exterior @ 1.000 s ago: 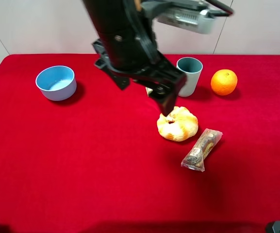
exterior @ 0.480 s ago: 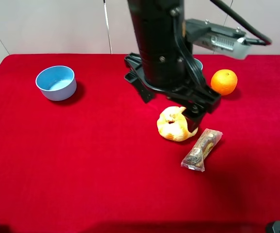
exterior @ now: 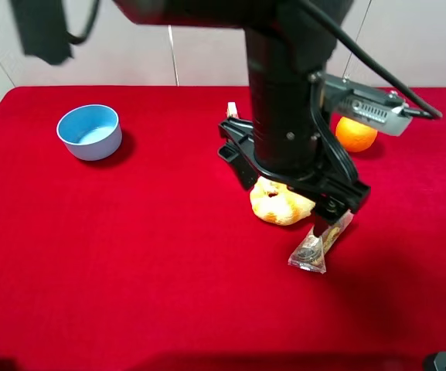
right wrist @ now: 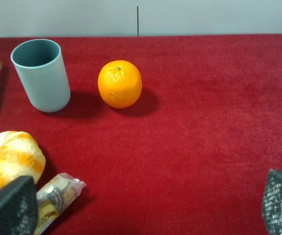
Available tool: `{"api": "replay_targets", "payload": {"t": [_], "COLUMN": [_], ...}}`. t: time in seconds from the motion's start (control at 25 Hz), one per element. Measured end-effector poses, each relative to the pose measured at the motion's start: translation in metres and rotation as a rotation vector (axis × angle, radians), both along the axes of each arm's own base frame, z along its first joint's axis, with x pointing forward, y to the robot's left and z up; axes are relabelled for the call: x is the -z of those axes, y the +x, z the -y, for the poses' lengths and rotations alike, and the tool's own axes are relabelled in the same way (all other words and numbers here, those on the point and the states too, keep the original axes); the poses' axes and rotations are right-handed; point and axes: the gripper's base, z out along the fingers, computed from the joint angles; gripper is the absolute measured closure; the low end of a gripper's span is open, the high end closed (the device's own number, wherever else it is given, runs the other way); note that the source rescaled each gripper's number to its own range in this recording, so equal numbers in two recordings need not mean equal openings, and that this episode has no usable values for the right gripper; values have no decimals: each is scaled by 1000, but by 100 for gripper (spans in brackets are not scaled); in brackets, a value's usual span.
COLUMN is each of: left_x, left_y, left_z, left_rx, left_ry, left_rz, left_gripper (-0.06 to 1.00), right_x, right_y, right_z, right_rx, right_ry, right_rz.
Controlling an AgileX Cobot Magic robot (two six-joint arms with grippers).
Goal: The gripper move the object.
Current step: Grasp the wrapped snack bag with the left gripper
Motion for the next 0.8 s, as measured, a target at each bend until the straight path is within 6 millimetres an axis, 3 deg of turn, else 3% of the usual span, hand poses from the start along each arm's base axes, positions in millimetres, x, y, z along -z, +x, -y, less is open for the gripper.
{"api": "replay_targets", "payload": {"t": [0.48, 0.8], "left_x": [22, 47], "left_y": [-2, 4], "left_z": [55, 84], "left_rx": [64, 78], "left_ry": [21, 24], "left_rz": [26, 29], "left_gripper": [-2, -2], "right_x": [0, 0], "right_y": [0, 0], "right_z": [0, 0], "right_rx": [0, 0], "right_ry": [1, 1], "right_rz": [0, 0]}}
